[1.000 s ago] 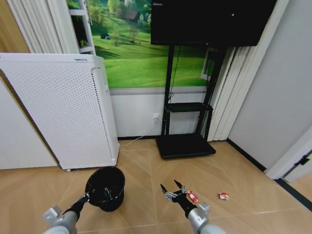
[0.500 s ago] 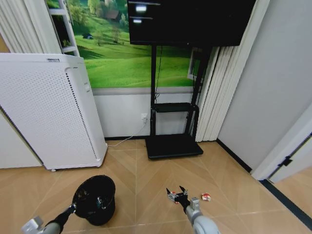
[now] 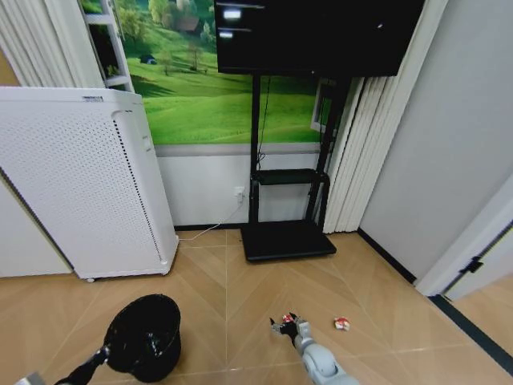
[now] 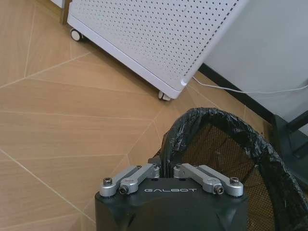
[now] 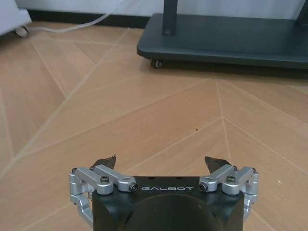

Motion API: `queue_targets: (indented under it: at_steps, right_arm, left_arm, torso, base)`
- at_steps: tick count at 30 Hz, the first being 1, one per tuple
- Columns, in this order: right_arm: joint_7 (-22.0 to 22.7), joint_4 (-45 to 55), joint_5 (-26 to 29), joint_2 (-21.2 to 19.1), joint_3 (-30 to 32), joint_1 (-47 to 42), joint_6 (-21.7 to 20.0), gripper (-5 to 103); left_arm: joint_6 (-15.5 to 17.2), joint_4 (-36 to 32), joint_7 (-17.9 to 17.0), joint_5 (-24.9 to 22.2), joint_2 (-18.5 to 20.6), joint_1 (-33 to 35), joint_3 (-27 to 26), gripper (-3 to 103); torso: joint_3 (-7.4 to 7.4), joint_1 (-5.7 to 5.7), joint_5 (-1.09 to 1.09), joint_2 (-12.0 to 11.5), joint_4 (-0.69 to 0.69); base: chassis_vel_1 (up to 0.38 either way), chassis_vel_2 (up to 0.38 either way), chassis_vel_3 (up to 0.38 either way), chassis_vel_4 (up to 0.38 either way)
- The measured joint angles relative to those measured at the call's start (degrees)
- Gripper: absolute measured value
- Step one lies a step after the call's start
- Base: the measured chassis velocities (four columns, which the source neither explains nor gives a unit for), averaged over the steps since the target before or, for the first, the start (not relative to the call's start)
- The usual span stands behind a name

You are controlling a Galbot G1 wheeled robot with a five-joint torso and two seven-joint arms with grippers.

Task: Pick up the trash bin and place the garbage on the floor into it.

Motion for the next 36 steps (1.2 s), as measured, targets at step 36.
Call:
queue_targets:
  at_steps: [36]
  right_arm:
    - [3.5,-18.6,-4.4,3.7,1.2,5.2,4.1,59]
  left_arm:
    - [-1.4,-2.7,-0.6,0.3,-0.7,-1.7,4.0,7]
  torso:
    - [0.00,0.00,0.00,0.0,-0.02]
  base:
    - [0.000,0.000,0.000,0.000]
